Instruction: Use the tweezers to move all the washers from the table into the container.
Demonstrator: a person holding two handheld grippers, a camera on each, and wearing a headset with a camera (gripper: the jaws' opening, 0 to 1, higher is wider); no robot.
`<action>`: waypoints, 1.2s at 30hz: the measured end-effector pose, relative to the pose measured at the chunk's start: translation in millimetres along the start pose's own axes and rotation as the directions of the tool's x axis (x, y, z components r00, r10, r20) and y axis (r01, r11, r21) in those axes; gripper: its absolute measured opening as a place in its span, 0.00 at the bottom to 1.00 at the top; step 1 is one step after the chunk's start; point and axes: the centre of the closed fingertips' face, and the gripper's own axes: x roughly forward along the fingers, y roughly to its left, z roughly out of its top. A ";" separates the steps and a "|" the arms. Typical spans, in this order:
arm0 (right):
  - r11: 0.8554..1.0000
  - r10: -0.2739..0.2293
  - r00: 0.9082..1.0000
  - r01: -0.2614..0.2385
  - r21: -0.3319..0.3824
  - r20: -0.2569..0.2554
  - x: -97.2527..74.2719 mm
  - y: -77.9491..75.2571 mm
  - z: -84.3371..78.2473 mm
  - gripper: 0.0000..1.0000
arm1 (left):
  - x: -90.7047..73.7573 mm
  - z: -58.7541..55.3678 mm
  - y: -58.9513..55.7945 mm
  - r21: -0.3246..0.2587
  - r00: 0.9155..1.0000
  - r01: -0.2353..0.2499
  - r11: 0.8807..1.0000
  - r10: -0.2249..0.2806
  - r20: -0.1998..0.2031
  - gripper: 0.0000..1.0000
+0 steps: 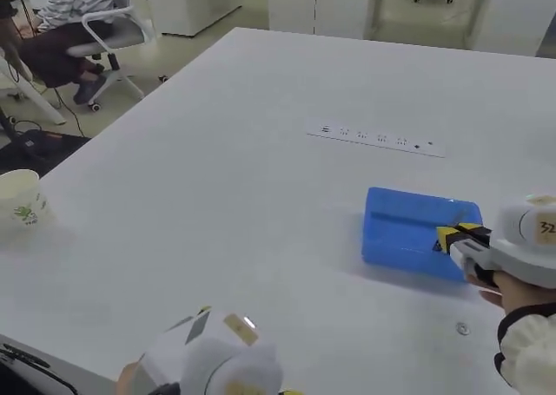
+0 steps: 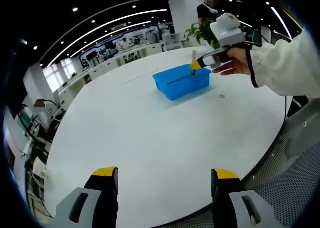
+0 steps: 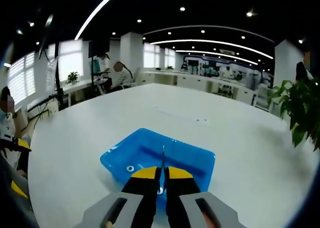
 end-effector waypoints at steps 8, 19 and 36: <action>0.999 -0.007 1.000 0.008 -0.049 0.013 0.3 -1.3 -2.1 0.02 | -0.6 0.0 -0.1 0.000 1.000 0.000 1.000 0.000 -0.001 0.77; 0.999 0.005 1.000 -0.004 -0.038 0.022 -6.9 -2.5 5.6 0.03 | -1.0 0.4 -0.8 0.000 1.000 0.001 1.000 -0.001 -0.001 0.77; 0.998 -0.054 0.987 0.049 0.036 0.154 -84.1 -3.6 26.0 0.03 | -2.3 3.5 -2.7 0.003 1.000 0.007 1.000 -0.007 0.014 0.77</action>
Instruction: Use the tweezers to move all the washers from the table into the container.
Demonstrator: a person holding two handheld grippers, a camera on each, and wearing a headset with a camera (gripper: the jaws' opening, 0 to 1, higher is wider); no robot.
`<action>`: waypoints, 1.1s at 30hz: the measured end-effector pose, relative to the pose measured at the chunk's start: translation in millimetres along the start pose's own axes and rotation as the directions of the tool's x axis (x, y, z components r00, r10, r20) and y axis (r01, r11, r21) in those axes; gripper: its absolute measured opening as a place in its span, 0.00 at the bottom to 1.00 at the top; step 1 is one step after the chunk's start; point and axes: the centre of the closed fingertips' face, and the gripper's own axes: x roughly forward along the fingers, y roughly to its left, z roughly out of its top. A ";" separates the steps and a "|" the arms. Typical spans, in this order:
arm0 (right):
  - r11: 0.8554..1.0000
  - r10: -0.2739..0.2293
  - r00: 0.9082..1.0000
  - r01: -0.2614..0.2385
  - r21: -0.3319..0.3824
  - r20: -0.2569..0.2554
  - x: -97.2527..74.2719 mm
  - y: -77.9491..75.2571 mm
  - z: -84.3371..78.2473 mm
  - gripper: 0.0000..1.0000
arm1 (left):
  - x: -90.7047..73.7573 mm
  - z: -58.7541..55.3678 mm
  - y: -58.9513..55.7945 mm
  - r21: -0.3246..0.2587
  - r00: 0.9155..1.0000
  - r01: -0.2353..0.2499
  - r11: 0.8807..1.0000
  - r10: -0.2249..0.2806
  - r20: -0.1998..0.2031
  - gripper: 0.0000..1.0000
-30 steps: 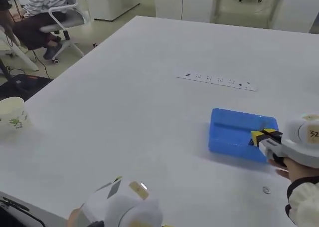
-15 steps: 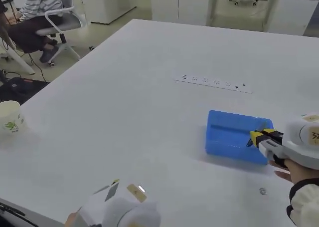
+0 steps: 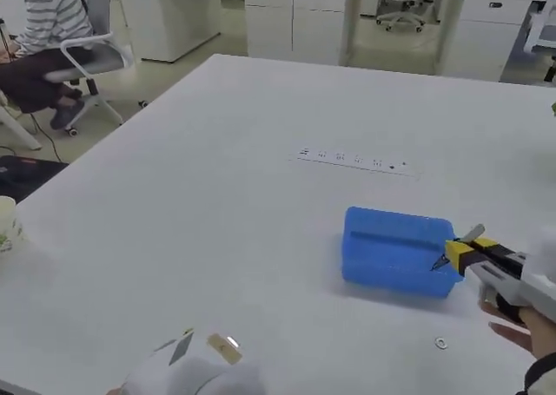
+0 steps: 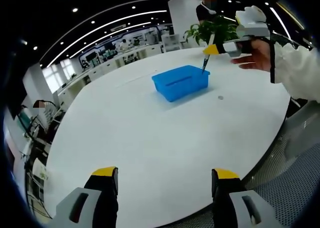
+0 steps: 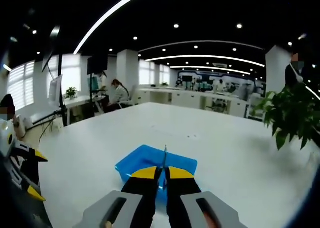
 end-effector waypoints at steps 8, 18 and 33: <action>1.000 -0.023 1.000 0.023 0.005 -0.013 -21.8 -1.4 -17.5 0.03 | -3.3 4.3 -5.6 0.014 1.000 0.022 1.000 -0.022 0.018 0.78; 0.998 -0.056 0.996 0.058 0.029 -0.071 -29.5 -0.9 -55.6 0.03 | -2.9 3.4 -10.8 0.041 0.999 0.045 0.998 -0.045 0.012 0.79; 0.997 -0.044 0.990 0.053 0.065 -0.130 -30.4 -1.9 -85.2 0.03 | -1.7 1.5 -12.5 0.061 0.999 0.053 0.997 -0.053 0.002 0.77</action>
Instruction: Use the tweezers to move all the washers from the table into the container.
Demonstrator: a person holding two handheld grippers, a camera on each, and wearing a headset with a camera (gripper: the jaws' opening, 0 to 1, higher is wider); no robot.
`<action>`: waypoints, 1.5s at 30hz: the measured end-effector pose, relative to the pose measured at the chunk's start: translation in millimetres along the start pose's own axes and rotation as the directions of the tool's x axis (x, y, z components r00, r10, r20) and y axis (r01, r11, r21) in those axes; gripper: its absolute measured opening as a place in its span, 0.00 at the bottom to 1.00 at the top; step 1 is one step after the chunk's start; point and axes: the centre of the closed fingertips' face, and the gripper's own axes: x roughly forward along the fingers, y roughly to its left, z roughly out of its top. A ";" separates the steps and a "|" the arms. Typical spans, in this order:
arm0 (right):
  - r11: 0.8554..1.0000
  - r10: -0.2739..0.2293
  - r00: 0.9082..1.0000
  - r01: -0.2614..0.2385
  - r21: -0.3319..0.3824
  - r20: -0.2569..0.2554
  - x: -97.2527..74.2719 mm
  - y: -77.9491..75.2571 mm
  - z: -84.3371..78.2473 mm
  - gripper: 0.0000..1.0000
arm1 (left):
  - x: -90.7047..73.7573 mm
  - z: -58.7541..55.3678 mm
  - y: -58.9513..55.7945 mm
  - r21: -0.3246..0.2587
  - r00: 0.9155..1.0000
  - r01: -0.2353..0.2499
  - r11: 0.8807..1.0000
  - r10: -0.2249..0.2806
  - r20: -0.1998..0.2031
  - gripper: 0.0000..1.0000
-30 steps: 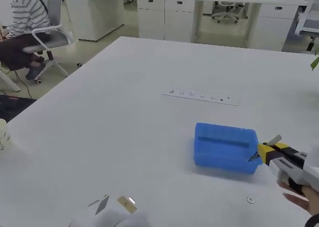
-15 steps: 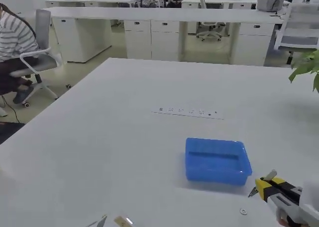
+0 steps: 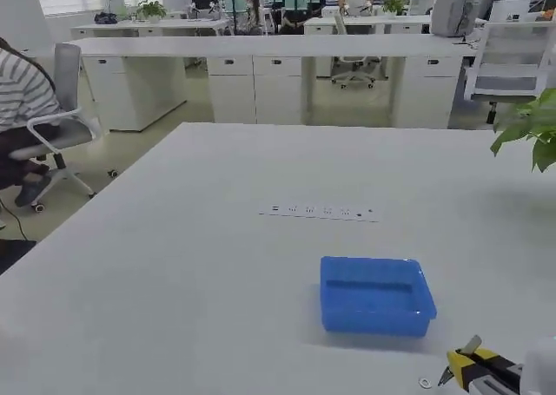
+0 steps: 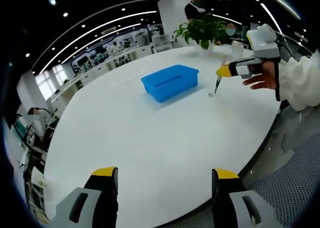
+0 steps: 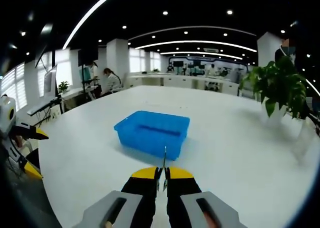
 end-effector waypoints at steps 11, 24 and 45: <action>1.000 -0.001 1.000 0.001 0.021 0.023 -3.2 -0.5 7.5 0.03 | -0.1 -0.5 1.8 0.001 1.000 -0.010 1.000 0.010 -0.001 0.77; 0.999 0.034 0.999 -0.034 0.019 0.013 6.8 10.7 7.4 0.03 | -0.3 -1.2 1.9 0.001 1.000 -0.014 1.000 0.014 -0.004 0.77; 0.998 0.040 0.999 -0.042 -0.051 -0.026 10.9 10.3 6.4 0.01 | -1.6 -2.1 3.1 -0.001 1.000 -0.027 1.000 0.027 -0.009 0.77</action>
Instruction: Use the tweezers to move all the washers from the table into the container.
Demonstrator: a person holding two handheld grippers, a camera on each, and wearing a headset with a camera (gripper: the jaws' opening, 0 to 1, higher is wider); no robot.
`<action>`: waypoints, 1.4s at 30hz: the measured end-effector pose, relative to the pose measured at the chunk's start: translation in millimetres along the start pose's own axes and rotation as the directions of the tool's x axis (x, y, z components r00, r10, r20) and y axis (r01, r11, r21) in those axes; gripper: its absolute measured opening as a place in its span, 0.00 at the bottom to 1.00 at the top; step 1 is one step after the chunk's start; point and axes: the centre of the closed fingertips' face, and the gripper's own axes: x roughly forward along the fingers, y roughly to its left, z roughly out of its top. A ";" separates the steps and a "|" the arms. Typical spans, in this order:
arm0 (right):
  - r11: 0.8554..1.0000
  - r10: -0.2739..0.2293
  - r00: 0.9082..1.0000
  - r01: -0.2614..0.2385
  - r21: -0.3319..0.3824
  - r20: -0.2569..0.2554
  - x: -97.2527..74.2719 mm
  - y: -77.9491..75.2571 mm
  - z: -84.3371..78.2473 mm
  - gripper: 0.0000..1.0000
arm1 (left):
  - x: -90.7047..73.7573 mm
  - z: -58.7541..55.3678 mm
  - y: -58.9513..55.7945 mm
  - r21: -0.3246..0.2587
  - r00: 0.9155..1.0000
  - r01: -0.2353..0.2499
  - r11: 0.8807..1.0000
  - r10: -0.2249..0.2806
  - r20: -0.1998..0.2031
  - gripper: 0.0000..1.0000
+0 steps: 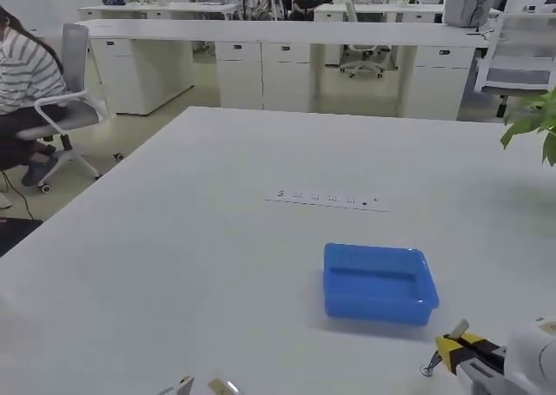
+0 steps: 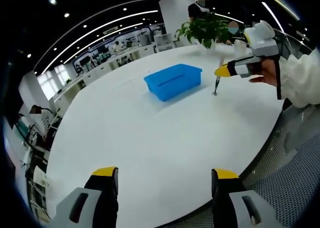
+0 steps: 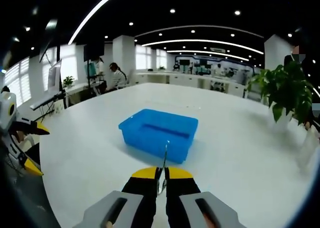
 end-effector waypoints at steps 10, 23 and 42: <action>1.000 0.005 1.000 -0.005 0.011 0.029 -1.1 -1.4 17.6 0.01 | 0.7 -1.5 0.3 0.004 1.000 -0.002 1.000 0.002 -0.008 0.77; 1.000 0.008 0.995 -0.005 -0.031 0.101 1.2 -10.4 63.1 0.01 | 1.1 -2.9 0.2 0.003 1.000 0.000 1.000 0.000 -0.016 0.77; 0.997 0.002 0.993 0.007 -0.076 0.120 40.4 -18.3 86.6 0.02 | 2.2 -5.9 3.0 -0.008 0.999 -0.012 1.000 0.011 -0.034 0.77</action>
